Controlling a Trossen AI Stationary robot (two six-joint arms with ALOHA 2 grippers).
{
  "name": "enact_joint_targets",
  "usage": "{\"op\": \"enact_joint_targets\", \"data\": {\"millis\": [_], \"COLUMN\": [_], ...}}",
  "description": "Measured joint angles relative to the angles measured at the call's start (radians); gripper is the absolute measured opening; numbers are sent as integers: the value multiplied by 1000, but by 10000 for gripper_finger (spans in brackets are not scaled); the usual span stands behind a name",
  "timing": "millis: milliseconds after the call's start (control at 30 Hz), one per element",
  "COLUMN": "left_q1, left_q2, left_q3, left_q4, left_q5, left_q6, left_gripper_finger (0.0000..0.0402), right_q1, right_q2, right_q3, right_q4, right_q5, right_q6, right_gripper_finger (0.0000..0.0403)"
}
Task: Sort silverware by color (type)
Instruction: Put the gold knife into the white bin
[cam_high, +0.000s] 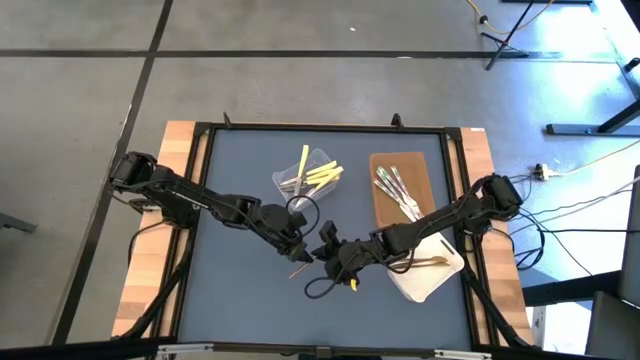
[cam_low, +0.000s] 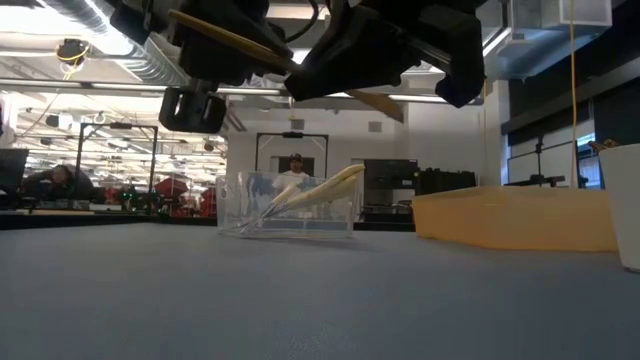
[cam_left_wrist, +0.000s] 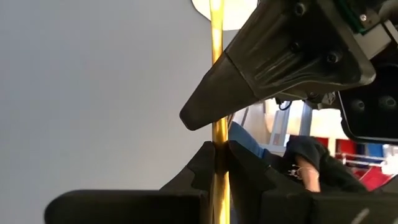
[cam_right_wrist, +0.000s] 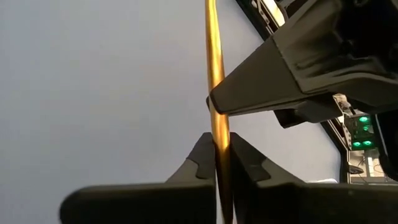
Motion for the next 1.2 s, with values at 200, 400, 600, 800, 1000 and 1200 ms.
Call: {"op": "enact_joint_targets", "data": {"millis": [200, 400, 600, 800, 1000, 1200], "left_q1": [0, 0, 22, 90, 194, 302], "left_q2": [0, -1, -1, -1, -56, -212], "left_q3": [0, 0, 0, 0, 0, 0], "left_q4": [-3, 1, -3, 1, -16, -72], "left_q5": [-6, -69, -85, 8, 47, 81], "left_q6": [57, 128, 270, 363, 476, 645], "left_gripper_finger": [36, 78, 97, 98, 99, 99], "right_q1": [0, 2, 1, 3, 4, 3], "right_q2": [0, 0, -1, -2, -2, -2], "right_q3": [0, 0, 0, 0, 0, 0], "right_q4": [0, 0, -32, -68, -75, -86], "right_q5": [0, 0, 20, 3, -15, 11], "right_q6": [0, 3, 37, 86, 87, 107], "right_gripper_finger": [6, 4, 2, 2, 1, 1]}}
